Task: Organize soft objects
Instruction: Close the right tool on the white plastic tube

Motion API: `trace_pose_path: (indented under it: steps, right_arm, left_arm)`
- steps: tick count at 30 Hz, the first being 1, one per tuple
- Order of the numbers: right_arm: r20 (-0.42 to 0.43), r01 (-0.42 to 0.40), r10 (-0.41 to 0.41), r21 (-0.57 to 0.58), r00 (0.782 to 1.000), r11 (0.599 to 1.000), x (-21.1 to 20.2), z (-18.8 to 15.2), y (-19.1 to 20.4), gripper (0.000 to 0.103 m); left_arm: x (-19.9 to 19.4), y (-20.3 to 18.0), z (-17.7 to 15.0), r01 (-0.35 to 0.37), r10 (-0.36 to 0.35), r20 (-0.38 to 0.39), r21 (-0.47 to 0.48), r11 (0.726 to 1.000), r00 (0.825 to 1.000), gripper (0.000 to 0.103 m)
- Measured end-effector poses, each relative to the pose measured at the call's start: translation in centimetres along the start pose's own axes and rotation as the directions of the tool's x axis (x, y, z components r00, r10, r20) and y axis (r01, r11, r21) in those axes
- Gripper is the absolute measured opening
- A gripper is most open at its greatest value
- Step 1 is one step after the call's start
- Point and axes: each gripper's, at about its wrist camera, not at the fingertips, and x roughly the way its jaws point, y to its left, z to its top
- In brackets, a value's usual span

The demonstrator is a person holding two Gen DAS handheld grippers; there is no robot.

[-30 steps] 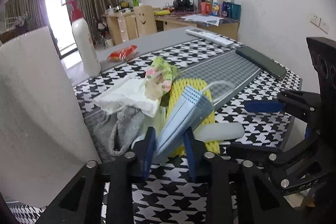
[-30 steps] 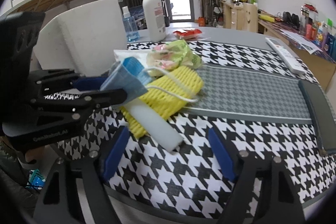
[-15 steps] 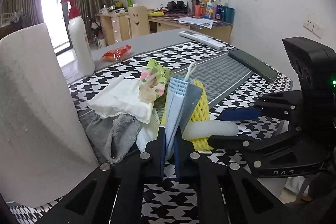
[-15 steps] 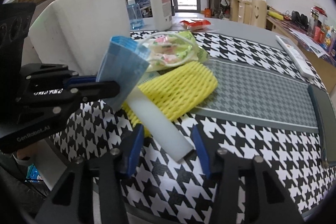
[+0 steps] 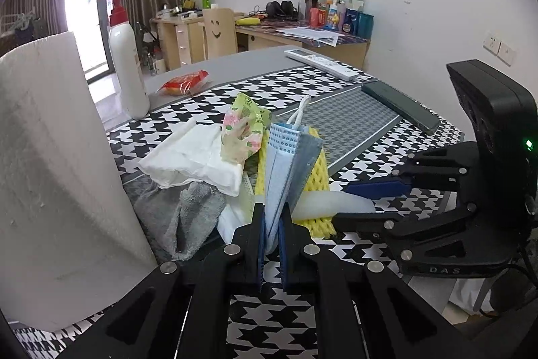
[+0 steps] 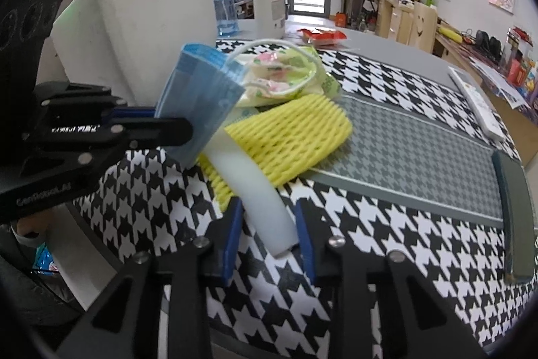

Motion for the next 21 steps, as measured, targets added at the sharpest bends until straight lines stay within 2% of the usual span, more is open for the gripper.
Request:
trace_pose_path:
  steps: [8,10,13,15,21]
  right_arm:
    - [-0.003,0.005,-0.005,-0.068,1.000,0.998,0.2,0.2,0.6,0.037]
    - [-0.002,0.011,-0.011,-0.060,1.000,0.998,0.1,0.1,0.6,0.023]
    - [0.010,-0.018,0.018,-0.031,1.000,0.999,-0.4,-0.1,0.4,0.014]
    - [0.018,-0.059,0.059,0.007,0.998,0.998,-0.9,-0.2,0.1,0.014]
    - [0.080,-0.101,0.096,0.058,0.992,0.993,-3.1,-0.5,-0.2,0.014]
  left_arm:
    - [-0.1,0.1,0.0,0.010,-0.010,-0.007,-0.007,1.000,1.000,0.007]
    - [0.0,0.1,0.0,0.008,-0.008,-0.006,-0.007,1.000,1.000,0.007]
    - [-0.1,0.2,0.1,0.013,-0.013,-0.002,-0.006,1.000,1.000,0.007]
    - [-0.2,0.1,0.2,0.019,-0.019,0.007,-0.006,1.000,1.000,0.007]
    - [-1.5,-0.7,0.4,0.030,-0.030,0.050,0.000,1.000,0.998,0.006]
